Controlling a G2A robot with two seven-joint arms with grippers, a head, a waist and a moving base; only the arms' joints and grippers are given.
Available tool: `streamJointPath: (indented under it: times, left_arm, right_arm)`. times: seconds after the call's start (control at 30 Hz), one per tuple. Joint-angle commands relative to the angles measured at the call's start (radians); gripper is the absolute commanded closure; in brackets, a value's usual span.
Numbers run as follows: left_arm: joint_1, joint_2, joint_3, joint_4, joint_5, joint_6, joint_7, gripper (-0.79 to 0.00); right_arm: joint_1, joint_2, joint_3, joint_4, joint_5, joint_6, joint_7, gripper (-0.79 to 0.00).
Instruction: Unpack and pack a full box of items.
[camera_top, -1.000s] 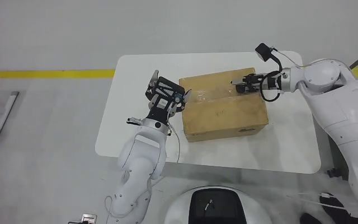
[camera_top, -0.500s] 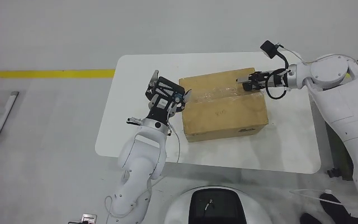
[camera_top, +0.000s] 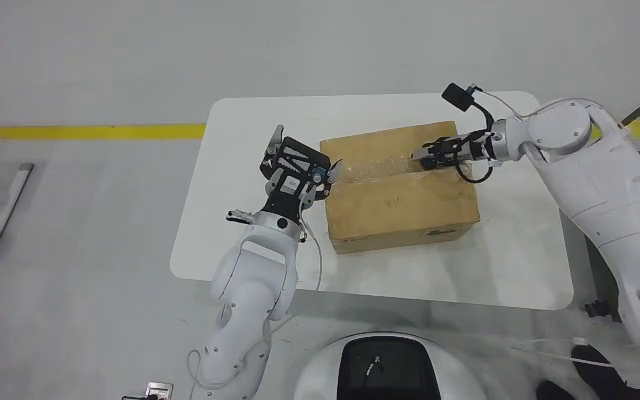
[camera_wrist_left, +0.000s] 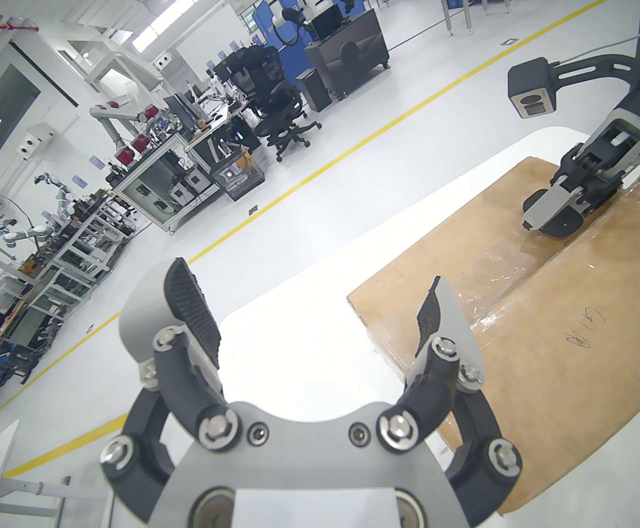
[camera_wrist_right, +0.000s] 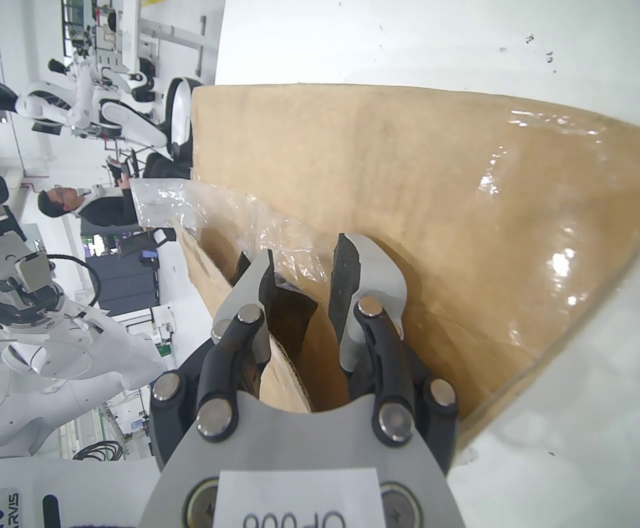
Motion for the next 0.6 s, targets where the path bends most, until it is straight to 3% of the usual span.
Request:
streamJointPath:
  times: [0.0,0.03,0.07,0.13,0.57]
  left_arm:
    - [0.000,0.000,0.000,0.000,0.000,0.000,0.000,-0.785]
    - [0.000,0.000,0.000,0.000,0.000,0.000,0.000,-0.785]
    - [0.000,0.000,0.000,0.000,0.000,0.000,0.000,-0.785]
    - [0.000,0.000,0.000,0.000,0.000,0.000,0.000,-0.785]
    - [0.000,0.000,0.000,0.000,0.000,0.000,0.000,-0.785]
  right_arm:
    - [0.012,-0.003,-0.013,0.012,-0.020,-0.003,-0.003,-0.206]
    - [0.015,-0.005,-0.016,0.018,-0.017,-0.003,-0.004,-0.160]
    - [0.019,-0.007,-0.020,0.022,-0.016,-0.006,-0.003,-0.065]
    - [0.026,-0.010,-0.026,0.033,-0.017,-0.011,-0.005,0.000]
    - [0.074,-0.029,-0.030,0.063,0.051,-0.061,-0.025,0.000]
